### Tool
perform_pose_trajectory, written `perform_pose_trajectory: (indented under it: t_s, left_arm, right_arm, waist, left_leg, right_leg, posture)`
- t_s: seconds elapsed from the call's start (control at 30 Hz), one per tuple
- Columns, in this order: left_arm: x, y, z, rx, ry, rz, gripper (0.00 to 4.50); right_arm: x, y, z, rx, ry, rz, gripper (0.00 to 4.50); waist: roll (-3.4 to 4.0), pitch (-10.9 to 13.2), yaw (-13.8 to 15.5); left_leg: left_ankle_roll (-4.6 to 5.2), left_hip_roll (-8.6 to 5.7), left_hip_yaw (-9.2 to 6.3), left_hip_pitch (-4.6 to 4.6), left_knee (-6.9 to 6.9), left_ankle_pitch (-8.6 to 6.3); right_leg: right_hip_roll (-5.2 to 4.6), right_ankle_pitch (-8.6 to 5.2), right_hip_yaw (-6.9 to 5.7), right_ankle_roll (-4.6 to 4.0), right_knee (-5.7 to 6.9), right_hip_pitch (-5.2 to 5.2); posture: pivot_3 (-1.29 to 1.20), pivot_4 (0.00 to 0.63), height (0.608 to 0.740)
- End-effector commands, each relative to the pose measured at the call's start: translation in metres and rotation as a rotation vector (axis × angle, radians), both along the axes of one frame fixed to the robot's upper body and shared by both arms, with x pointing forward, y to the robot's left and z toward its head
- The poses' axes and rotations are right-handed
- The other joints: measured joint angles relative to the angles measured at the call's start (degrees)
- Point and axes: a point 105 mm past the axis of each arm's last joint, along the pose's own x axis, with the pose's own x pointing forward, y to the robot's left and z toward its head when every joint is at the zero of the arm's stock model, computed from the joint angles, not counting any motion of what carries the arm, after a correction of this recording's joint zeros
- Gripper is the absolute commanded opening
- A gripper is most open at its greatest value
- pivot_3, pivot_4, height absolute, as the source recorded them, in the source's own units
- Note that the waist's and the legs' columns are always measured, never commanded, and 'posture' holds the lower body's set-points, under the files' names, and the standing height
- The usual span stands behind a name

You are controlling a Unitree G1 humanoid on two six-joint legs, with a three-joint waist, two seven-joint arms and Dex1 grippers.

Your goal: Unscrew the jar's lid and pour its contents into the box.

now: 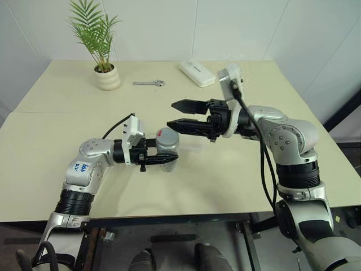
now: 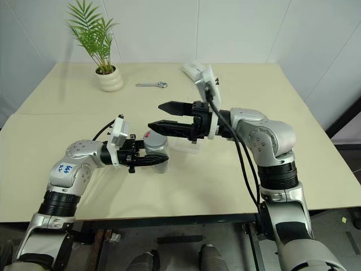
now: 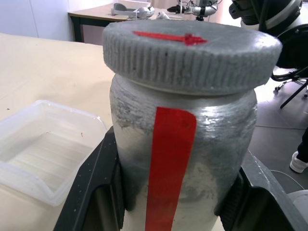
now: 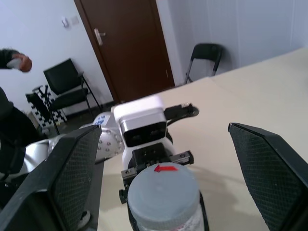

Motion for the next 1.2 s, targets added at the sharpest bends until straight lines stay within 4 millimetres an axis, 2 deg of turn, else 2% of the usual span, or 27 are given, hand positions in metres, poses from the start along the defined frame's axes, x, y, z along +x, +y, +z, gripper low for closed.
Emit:
perform_pose_trajectory:
  t_s: [0.03, 0.1, 0.67, 0.77, 0.9, 1.1, 1.2]
  left_arm:
    - [-0.004, -0.002, 0.013, -0.011, -0.061, -0.019, 1.92]
    - [-0.004, -0.002, 0.013, -0.012, -0.061, -0.019, 1.92]
    - [-0.006, -0.003, 0.012, -0.015, -0.056, -0.017, 1.92]
    - [-0.006, -0.003, 0.012, -0.015, -0.056, -0.017, 1.92]
    - [-0.006, -0.002, 0.012, -0.014, -0.056, -0.017, 1.92]
    - [-0.007, -0.001, 0.011, -0.011, -0.051, -0.017, 1.92]
    - [-0.007, -0.001, 0.011, -0.011, -0.050, -0.016, 1.92]
  right_arm:
    - [0.001, 0.006, -0.009, -0.088, -0.089, -0.039, 4.45]
    - [0.005, 0.007, -0.012, -0.109, -0.098, -0.060, 4.45]
    - [-0.001, 0.011, -0.020, -0.100, -0.078, -0.006, 4.45]
    - [-0.002, 0.011, -0.020, -0.092, -0.083, -0.002, 3.87]
    - [-0.004, 0.012, -0.012, -0.042, -0.087, 0.008, 2.56]
    - [-0.008, 0.008, 0.001, 0.059, -0.026, 0.025, 2.56]
    - [-0.006, 0.005, 0.020, 0.192, 0.061, 0.025, 2.56]
  waist:
    - [0.00, 0.0, 0.0]
    - [0.00, 0.0, 0.1]
    - [0.00, 0.0, 0.1]
    - [0.00, 0.0, 0.1]
    - [0.00, 0.0, 0.1]
    - [0.00, 0.0, 0.2]
    - [0.00, 0.0, 0.1]
  left_leg:
    - [0.00, 0.00, 0.00, 0.00, 0.00, 0.00]
    - [0.00, 0.00, 0.00, -0.01, 0.01, 0.00]
    - [0.00, -0.01, 0.00, -0.04, 0.02, 0.00]
    - [0.00, -0.01, 0.00, -0.04, 0.01, 0.00]
    - [0.00, -0.01, 0.00, -0.04, 0.02, 0.00]
    - [0.00, 0.00, 0.00, -0.04, 0.02, 0.00]
    - [0.00, 0.00, 0.00, -0.04, 0.02, 0.00]
  right_leg:
    - [0.00, 0.00, 0.00, 0.00, 0.00, 0.00]
    - [0.00, 0.00, 0.00, 0.00, -0.02, 0.00]
    - [0.00, 0.00, 0.00, 0.00, -0.02, -0.01]
    - [0.00, 0.00, 0.00, 0.00, -0.02, -0.01]
    - [0.00, 0.00, 0.00, 0.00, -0.01, -0.01]
    - [0.00, 0.00, 0.00, 0.00, -0.01, -0.01]
    - [0.00, 0.00, 0.00, 0.00, 0.00, -0.01]
  posture:
    - [0.00, 0.150, 0.740]
    - [0.00, 0.150, 0.740]
    - [0.00, 0.150, 0.740]
    - [0.00, 0.150, 0.740]
    - [0.00, 0.150, 0.740]
    - [0.00, 0.150, 0.740]
    - [0.00, 0.150, 0.740]
